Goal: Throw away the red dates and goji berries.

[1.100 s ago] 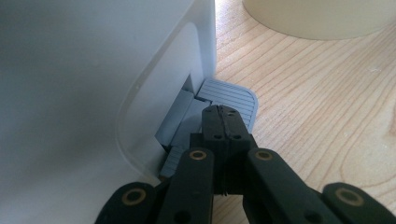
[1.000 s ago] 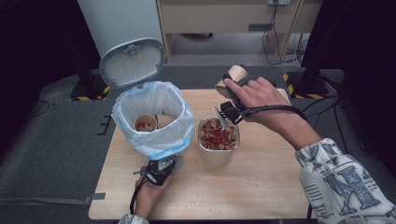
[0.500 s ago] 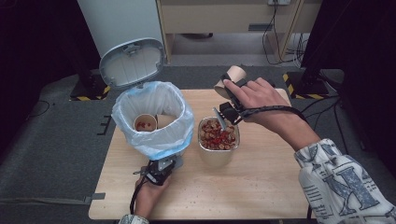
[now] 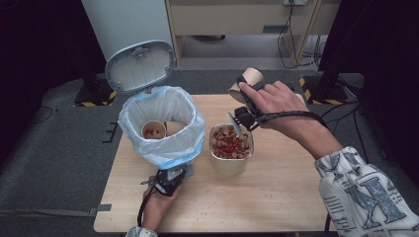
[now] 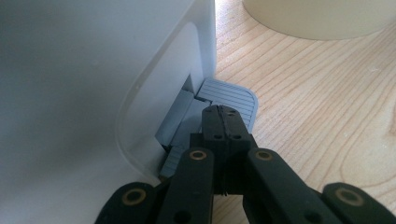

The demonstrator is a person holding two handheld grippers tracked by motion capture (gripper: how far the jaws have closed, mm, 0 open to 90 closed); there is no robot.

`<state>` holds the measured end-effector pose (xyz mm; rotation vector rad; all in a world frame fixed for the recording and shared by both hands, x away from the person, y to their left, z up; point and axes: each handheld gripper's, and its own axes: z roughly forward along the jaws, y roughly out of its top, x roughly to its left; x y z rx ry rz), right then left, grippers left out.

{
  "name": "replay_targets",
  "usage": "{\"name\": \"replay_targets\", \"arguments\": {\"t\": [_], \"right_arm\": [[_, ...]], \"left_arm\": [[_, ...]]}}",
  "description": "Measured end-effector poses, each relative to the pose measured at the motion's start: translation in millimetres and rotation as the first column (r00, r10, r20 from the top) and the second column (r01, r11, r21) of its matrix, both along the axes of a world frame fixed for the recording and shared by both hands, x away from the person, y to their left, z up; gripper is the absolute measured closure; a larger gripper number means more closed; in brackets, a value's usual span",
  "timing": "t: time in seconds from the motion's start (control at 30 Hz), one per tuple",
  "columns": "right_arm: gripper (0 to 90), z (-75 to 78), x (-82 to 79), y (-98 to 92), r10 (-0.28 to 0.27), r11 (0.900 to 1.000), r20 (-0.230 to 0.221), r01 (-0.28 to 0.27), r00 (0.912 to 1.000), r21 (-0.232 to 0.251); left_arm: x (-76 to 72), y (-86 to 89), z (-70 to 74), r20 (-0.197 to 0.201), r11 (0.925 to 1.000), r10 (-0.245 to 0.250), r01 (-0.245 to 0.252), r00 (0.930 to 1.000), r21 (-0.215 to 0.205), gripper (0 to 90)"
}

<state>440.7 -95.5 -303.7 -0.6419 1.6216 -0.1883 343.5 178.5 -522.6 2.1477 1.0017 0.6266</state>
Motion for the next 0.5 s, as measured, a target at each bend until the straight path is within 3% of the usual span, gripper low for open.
{"name": "replay_targets", "arguments": {"t": [0.2,0.23,0.27,0.3,0.33,0.37,0.47,0.5], "right_arm": [[31.6,9.2,0.7,0.1,-0.014,0.999,0.031,0.013,0.9994,0.036],[31.9,5.2,0.6,2.2,-0.018,1.000,0.061,0.018,0.9980,0.013],[32.1,-3.1,0.0,5.8,0.003,0.999,0.057,-0.001,0.9984,-0.049],[32.1,-16.5,-2.6,8.6,0.014,0.994,0.021,-0.012,0.9997,-0.109],[32.2,-28.3,-4.4,10.3,0.027,0.985,0.017,-0.024,0.9995,-0.169],[32.2,-33.7,-3.9,9.6,0.020,0.984,0.018,-0.017,0.9996,-0.175],[32.1,-21.7,3.6,7.3,-0.017,0.994,0.047,0.022,0.9987,-0.103],[32.1,-26.1,2.8,7.7,-0.011,0.993,0.023,0.014,0.9997,-0.121]], "left_arm": [[0.2,0.1,0.0,-0.001,1.0000,0.000,0.000,1.0000,-0.001,90.0],[0.1,0.1,0.0,0.000,1.0000,-0.001,0.001,1.0000,-0.001,90.0],[0.1,0.1,0.0,0.000,1.0000,0.000,0.000,1.0000,0.000,90.0],[0.1,0.2,0.0,0.000,1.0000,-0.001,0.001,1.0000,0.000,90.0],[0.1,0.2,0.0,0.000,1.0000,-0.001,0.001,1.0000,-0.001,90.0],[0.1,0.2,0.0,0.000,1.0000,0.000,0.000,1.0000,-0.002,90.0],[0.3,0.4,-0.1,-0.001,1.0000,-0.002,0.002,1.0000,-0.003,90.0],[0.3,0.4,-0.1,-0.001,1.0000,-0.002,0.002,1.0000,-0.003,90.0]]}}
